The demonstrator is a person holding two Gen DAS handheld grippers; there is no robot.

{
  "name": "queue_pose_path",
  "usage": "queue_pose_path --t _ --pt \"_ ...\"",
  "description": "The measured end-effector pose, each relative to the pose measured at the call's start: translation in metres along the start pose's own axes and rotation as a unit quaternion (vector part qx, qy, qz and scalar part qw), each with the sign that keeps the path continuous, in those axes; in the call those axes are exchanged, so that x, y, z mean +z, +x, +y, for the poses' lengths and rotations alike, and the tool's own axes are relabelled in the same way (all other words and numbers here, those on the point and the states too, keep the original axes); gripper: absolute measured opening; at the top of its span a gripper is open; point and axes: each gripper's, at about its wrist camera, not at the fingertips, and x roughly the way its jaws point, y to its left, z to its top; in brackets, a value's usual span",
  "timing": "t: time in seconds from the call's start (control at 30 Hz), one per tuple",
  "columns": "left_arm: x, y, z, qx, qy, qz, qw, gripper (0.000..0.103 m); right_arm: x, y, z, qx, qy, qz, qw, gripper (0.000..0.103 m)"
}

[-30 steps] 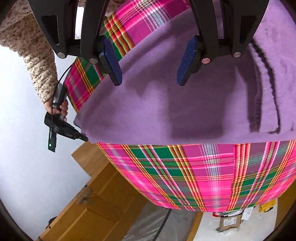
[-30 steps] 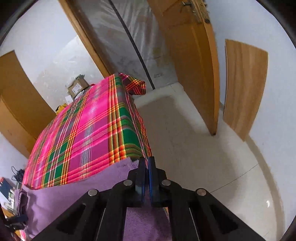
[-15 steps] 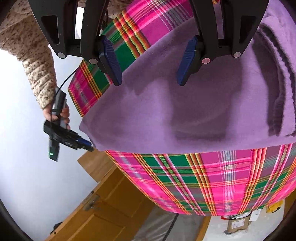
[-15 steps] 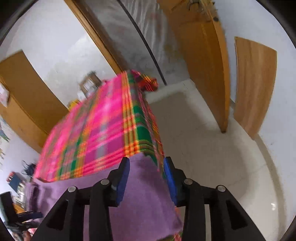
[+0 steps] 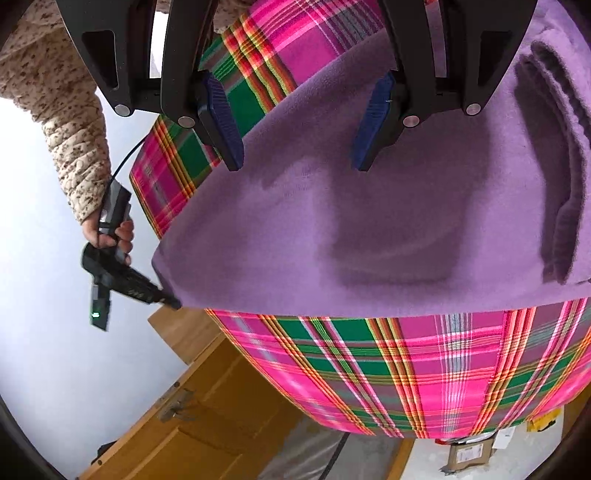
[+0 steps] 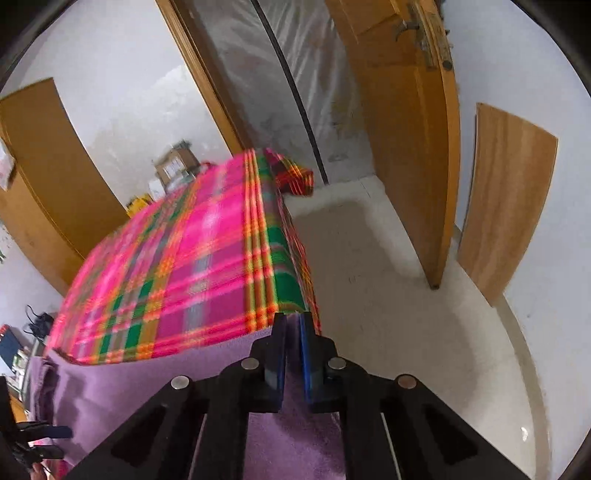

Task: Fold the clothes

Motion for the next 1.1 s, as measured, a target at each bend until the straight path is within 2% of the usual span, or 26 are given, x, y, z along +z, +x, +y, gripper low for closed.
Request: queue_pose_path --t 0.13,0.23,0.33,0.47,0.63,0.7,0.8,0.93,0.97,1.0,1.07,1.1 --pt "-0.002 -0.001 -0.002 -0.004 0.001 -0.002 1.0 0.071 -0.006 0.015 -0.008 -0.003 0.018 0.015 1.0 0.012" --pt "-0.003 0.0 -0.004 0.001 0.006 -0.003 1.0 0.071 -0.008 0.01 -0.018 -0.004 0.043 0.023 0.999 0.029" --pt "-0.004 -0.001 -0.005 -0.003 0.004 -0.006 1.0 0.071 -0.015 -0.01 -0.032 -0.01 0.064 0.0 0.998 0.032" --pt "-0.006 -0.002 -0.007 -0.005 0.003 -0.008 0.9999 0.071 -0.036 -0.031 -0.058 0.06 0.141 -0.025 0.988 0.043" --pt "-0.009 0.001 -0.01 0.0 0.007 -0.007 1.0 0.071 -0.064 -0.022 -0.078 0.15 0.21 -0.001 0.966 0.047" --pt "-0.009 0.001 -0.01 0.0 0.006 -0.009 0.9999 0.071 -0.071 -0.015 -0.08 0.172 0.227 0.011 0.959 0.05" --pt "-0.009 0.001 -0.01 -0.001 0.004 -0.011 0.9999 0.073 -0.073 -0.012 -0.082 0.18 0.244 0.014 0.953 0.05" --pt "-0.01 0.002 -0.012 0.002 0.004 -0.013 0.9999 0.074 -0.074 -0.011 -0.076 0.178 0.247 0.015 0.952 0.05" --pt "-0.01 0.003 -0.012 0.002 0.004 -0.013 0.9999 0.074 -0.074 -0.011 -0.074 0.18 0.247 0.013 0.952 0.041" --pt "-0.01 0.003 -0.012 0.002 0.005 -0.013 0.9999 0.074 -0.075 -0.014 -0.071 0.169 0.241 0.009 0.956 0.039" --pt "-0.01 0.003 -0.012 0.001 0.004 -0.013 0.9999 0.074 -0.074 -0.019 -0.065 0.146 0.226 0.002 0.963 0.024" --pt "-0.01 0.003 -0.011 0.0 0.004 -0.013 0.9999 0.074 -0.074 -0.021 -0.061 0.135 0.217 -0.001 0.967 0.021"
